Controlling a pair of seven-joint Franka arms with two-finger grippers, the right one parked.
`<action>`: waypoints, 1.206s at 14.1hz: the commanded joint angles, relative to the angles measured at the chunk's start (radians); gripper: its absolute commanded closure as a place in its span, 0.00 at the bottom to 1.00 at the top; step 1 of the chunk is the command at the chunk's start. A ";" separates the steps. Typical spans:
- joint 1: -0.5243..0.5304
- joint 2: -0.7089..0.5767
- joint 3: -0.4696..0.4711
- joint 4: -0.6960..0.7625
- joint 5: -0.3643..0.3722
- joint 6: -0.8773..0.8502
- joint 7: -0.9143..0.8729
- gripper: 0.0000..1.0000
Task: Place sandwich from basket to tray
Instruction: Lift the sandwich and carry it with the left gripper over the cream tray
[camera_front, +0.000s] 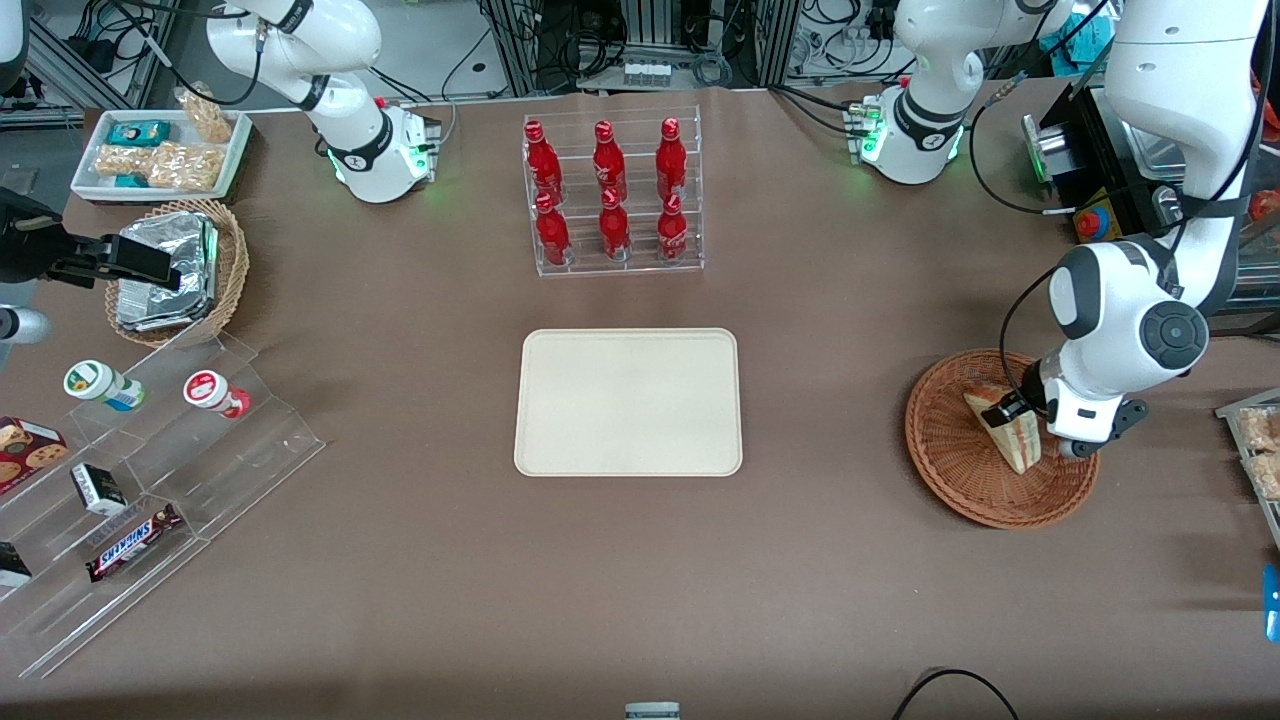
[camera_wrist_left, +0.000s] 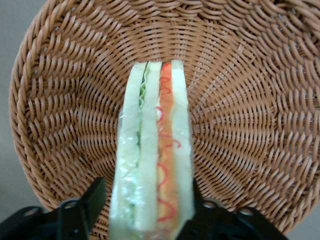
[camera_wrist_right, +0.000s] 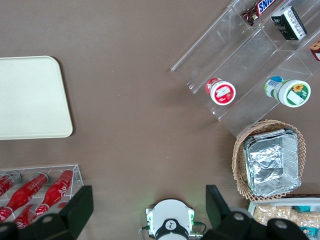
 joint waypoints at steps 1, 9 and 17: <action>-0.005 -0.004 0.000 0.035 0.002 -0.008 -0.018 0.75; -0.018 -0.067 -0.147 0.061 0.002 -0.088 -0.020 0.87; -0.036 -0.034 -0.552 0.170 0.019 -0.144 -0.255 0.84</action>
